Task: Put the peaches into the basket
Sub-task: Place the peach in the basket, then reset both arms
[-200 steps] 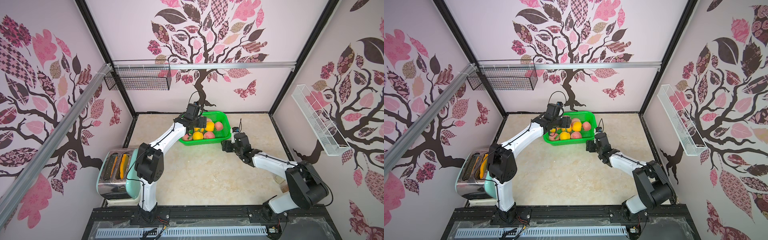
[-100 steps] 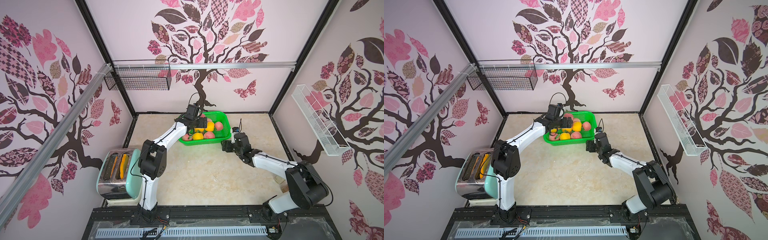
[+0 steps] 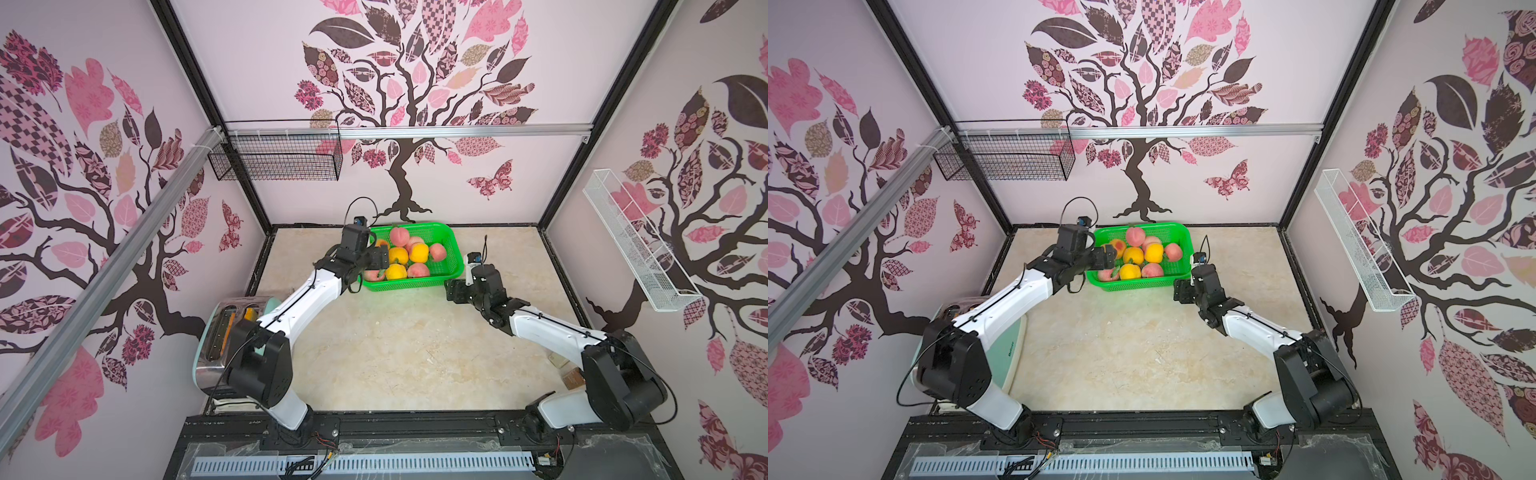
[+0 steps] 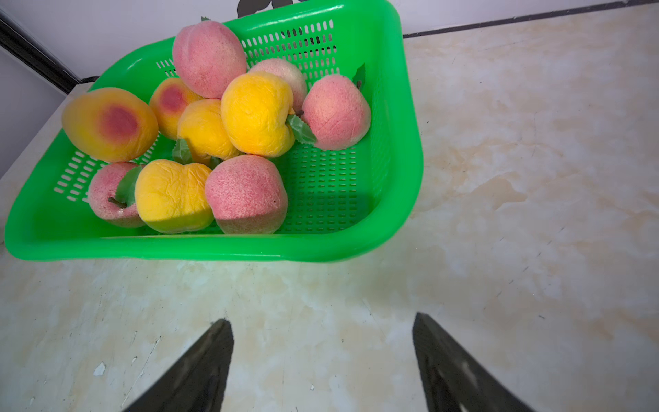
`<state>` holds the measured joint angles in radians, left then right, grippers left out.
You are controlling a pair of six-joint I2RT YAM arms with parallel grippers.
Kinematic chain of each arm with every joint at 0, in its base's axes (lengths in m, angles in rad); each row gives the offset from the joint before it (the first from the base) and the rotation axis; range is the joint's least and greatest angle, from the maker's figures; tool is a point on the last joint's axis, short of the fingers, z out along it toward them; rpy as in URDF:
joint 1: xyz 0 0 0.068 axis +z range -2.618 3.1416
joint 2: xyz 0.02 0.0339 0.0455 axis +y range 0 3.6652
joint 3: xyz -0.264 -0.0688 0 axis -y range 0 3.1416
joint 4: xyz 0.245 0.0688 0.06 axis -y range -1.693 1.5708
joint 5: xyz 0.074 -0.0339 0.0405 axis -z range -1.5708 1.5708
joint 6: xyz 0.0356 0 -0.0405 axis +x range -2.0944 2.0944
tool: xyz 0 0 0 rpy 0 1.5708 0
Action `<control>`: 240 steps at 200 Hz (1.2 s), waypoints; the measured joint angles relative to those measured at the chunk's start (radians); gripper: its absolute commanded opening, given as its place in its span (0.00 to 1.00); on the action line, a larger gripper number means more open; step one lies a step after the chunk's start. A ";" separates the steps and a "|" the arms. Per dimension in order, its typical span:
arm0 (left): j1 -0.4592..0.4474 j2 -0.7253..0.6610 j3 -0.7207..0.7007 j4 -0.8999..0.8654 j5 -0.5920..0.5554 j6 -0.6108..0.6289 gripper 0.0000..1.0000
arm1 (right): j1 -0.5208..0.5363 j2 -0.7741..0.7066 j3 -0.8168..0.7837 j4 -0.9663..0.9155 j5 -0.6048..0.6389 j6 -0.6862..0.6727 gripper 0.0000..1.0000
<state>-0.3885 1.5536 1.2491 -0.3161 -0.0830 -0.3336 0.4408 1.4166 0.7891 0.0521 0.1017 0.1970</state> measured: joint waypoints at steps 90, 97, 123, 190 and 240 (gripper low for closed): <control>0.276 -0.375 -0.384 0.097 -0.093 -0.090 0.98 | -0.001 -0.290 -0.009 -0.031 0.327 -0.085 0.93; 0.278 -0.388 -0.395 0.098 -0.110 -0.095 0.98 | -0.001 -0.294 -0.011 -0.014 0.375 -0.092 0.94; 0.277 -0.406 -0.425 0.098 -0.192 -0.121 0.98 | -0.001 -0.269 -0.033 0.066 0.548 -0.143 0.98; 0.270 -0.485 -0.599 0.185 -0.475 -0.131 0.98 | -0.112 -0.109 -0.095 0.177 0.823 -0.181 1.00; 0.274 -0.512 -0.804 0.447 -0.631 -0.028 0.98 | -0.199 -0.122 -0.237 0.248 0.818 -0.108 1.00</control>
<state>-0.1146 1.0412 0.4454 0.1307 -0.7139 -0.3614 0.2420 1.2949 0.5522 0.3004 0.9199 0.0887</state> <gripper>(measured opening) 0.981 0.995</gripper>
